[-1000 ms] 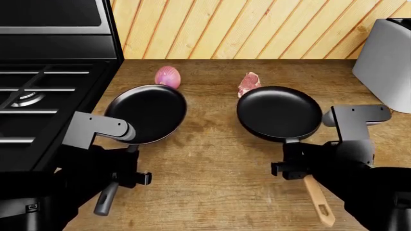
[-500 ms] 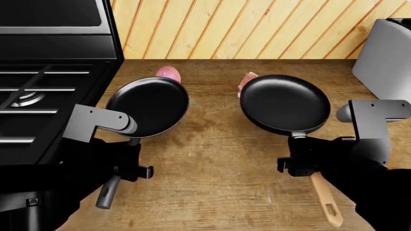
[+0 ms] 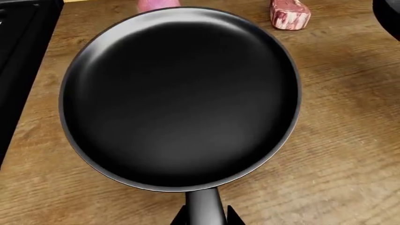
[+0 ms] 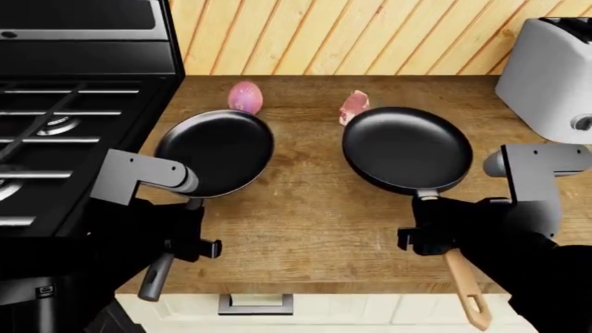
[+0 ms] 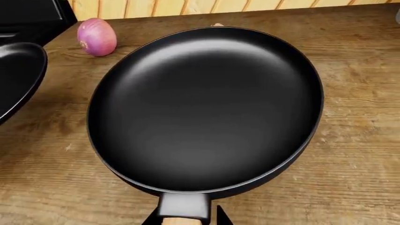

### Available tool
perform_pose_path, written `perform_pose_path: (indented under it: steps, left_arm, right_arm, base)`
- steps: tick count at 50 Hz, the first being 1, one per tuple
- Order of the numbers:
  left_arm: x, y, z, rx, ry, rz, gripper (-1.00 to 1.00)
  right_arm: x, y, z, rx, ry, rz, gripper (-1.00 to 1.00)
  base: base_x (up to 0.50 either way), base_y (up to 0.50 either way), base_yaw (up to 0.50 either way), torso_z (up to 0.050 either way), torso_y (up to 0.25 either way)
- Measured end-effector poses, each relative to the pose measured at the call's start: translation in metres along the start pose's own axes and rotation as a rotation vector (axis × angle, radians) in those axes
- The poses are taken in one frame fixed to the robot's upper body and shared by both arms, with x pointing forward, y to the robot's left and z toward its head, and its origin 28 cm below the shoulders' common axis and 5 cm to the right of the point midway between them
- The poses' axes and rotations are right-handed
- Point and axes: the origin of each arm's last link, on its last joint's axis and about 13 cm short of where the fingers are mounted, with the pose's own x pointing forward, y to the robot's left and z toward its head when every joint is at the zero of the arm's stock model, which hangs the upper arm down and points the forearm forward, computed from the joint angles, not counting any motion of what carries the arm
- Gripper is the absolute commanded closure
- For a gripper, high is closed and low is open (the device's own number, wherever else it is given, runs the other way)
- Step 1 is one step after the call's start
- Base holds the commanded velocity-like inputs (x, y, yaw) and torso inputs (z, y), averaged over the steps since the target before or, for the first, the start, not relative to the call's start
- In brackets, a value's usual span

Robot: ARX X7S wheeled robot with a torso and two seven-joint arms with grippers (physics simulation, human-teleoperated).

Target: Place both pans onto different burners. Then place the onion and the steak on different pans.

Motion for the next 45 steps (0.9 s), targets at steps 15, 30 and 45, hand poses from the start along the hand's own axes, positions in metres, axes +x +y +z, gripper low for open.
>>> perform_pose_path:
  steps: [15, 30, 45]
  left_arm:
    - [-0.0010, -0.0012, 0.0005, -0.002, -0.003, -0.011, 1.00]
    - [-0.0026, -0.0005, 0.0015, 0.004, -0.007, -0.008, 1.00]
    - [-0.0030, 0.0001, 0.0018, 0.009, -0.008, -0.001, 1.00]
  right_arm:
    - [0.0009, -0.0007, 0.0001, -0.012, -0.004, -0.011, 1.00]
    - [0.0017, 0.0006, -0.0006, -0.021, 0.000, 0.004, 1.00]
    - [0.0018, 0.0014, -0.0014, -0.023, 0.001, 0.017, 1.00]
  base:
    - [0.00, 0.07, 0.00, 0.001, 0.004]
    - [0.00, 0.34, 0.00, 0.001, 0.004]
    - [0.00, 0.38, 0.00, 0.001, 0.004]
